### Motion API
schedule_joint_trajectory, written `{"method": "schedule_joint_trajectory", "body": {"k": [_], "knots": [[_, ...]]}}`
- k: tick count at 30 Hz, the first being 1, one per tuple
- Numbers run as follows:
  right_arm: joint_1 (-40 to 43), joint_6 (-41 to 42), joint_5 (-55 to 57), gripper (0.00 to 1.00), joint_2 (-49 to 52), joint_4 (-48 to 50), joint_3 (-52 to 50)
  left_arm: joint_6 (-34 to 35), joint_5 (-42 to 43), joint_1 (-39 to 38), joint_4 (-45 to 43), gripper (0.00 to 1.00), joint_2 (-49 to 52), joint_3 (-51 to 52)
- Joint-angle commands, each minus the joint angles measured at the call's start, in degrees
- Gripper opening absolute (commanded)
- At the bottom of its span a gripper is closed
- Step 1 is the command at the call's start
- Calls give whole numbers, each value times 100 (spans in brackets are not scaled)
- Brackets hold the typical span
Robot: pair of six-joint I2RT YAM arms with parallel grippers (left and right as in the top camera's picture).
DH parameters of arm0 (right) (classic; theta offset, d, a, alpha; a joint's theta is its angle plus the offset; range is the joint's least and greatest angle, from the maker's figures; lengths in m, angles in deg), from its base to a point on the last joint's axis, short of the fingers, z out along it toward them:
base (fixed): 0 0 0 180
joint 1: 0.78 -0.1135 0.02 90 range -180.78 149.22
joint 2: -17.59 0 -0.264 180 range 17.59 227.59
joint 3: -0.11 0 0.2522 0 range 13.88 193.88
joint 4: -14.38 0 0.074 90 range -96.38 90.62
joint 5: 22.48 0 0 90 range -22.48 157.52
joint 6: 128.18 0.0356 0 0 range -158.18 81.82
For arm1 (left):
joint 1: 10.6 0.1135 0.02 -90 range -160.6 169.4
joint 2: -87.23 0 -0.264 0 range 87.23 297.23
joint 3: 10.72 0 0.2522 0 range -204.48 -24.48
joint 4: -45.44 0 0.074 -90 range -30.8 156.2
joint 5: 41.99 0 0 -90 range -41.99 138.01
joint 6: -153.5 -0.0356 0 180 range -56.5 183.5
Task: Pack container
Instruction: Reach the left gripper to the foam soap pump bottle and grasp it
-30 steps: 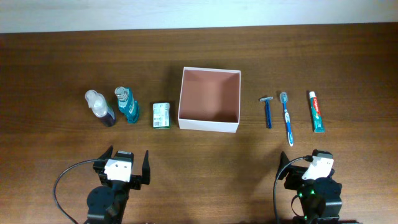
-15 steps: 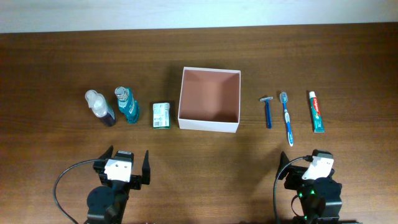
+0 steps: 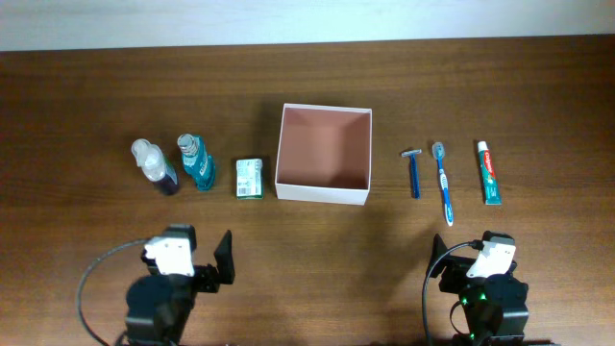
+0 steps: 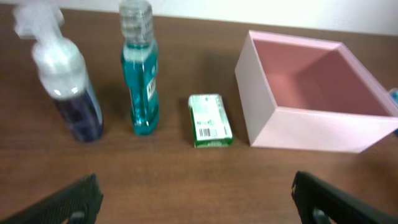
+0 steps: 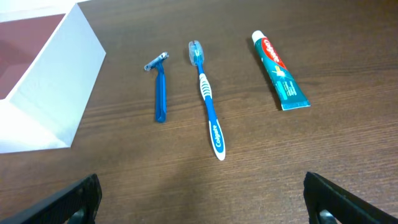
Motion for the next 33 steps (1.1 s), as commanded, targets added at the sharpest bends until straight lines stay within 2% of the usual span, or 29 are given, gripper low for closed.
{"method": "schedule_joint_trajectory", "body": {"k": [1, 4, 8, 11, 14, 16, 18, 23, 27, 33], "knots": [[42, 61, -9, 99, -39, 0, -42, 170, -85, 2, 402, 99, 1049, -1263], [42, 61, -9, 99, -39, 0, -42, 28, -81, 2, 1027, 99, 2107, -2420], [42, 61, -9, 99, -39, 0, -42, -686, -35, 2, 2441, 99, 3797, -4509], [42, 61, -9, 99, -39, 0, -42, -754, 101, 2, 3521, 99, 4760, -6015], [42, 61, -9, 99, -39, 0, -42, -756, 278, 2, 4216, 99, 5547, -7259], [42, 61, -9, 99, -39, 0, -42, -885, -33, 2, 4634, 99, 5871, -7729], [42, 61, -9, 99, -39, 0, -42, -868, -461, 72, 4865, 99, 6100, -7995], [42, 61, -9, 99, -39, 0, -42, -164, -555, 828, 4905, 99, 6450, -8063], [42, 61, -9, 99, -39, 0, -42, -203, -321, 1567, 4848, 99, 6835, -8063], [42, 61, -9, 99, -39, 0, -42, -424, -413, 1888, 4830, 99, 7593, -8063]]}}
